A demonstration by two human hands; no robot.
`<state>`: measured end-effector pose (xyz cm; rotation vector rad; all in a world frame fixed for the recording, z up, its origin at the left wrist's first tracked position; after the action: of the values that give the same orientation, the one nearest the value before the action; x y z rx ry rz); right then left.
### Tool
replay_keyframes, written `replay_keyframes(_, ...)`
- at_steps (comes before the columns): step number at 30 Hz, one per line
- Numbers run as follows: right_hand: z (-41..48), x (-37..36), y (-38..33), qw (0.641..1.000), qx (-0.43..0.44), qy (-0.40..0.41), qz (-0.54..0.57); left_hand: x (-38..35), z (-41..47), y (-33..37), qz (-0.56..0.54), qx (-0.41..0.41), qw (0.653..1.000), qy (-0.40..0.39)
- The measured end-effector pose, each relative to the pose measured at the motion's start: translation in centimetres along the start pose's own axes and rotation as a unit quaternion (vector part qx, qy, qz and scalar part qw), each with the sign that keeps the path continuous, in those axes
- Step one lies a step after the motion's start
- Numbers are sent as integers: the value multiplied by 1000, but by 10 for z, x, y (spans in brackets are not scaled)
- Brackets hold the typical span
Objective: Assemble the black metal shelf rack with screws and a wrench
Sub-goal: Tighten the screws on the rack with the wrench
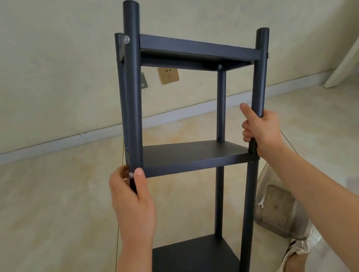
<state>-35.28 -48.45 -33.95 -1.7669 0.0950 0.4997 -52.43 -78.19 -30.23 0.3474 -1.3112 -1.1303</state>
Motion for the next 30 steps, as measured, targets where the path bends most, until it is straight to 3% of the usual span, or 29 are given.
replay_keyframes(5,-11,-4,-5,1000,9,-4,3,7,42,25,84,-46,995,23)
replay_keyframes(11,-26,-11,-5,1000,16,-5,-2,10,102,59,-64,-1,996,-65)
replay_keyframes(14,-35,-25,-11,999,29,-9,-19,26,121,74,-84,-8,993,-85)
replay_keyframes(19,-51,-86,-40,995,58,-69,-41,86,142,74,-174,38,984,13)
replay_keyframes(30,-64,-207,-112,967,168,-169,-87,171,155,60,-228,74,958,159)
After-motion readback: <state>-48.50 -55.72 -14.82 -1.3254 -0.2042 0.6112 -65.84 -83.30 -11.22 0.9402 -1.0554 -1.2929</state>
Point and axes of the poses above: each hand's wrist, its own z-axis towards the middle knuckle, its own x-axis out of the back of the hand, y = z × x, the point moved 6 cm from there along z, towards the middle knuckle, and after that the axes turned 11 degrees about z, right-handed, at the moved point
